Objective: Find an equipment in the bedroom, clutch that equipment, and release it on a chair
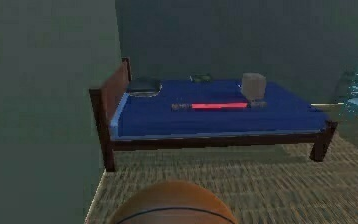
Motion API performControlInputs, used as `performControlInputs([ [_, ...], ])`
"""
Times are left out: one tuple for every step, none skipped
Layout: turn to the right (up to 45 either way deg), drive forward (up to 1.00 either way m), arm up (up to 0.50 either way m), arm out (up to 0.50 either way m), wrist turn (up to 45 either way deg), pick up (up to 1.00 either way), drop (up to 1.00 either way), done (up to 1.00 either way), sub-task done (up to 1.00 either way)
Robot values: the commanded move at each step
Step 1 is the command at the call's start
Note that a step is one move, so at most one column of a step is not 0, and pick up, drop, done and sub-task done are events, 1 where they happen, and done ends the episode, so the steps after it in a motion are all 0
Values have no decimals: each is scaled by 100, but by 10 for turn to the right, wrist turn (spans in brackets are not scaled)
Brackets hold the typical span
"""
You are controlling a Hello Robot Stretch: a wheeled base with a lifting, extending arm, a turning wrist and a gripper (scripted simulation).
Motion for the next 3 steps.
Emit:
performControlInputs([
  [450,0,0,0,0,0,0,0,0],
  [120,0,0,0,0,0,0,0,0],
  [0,50,0,0,0,0,0,0,0],
])
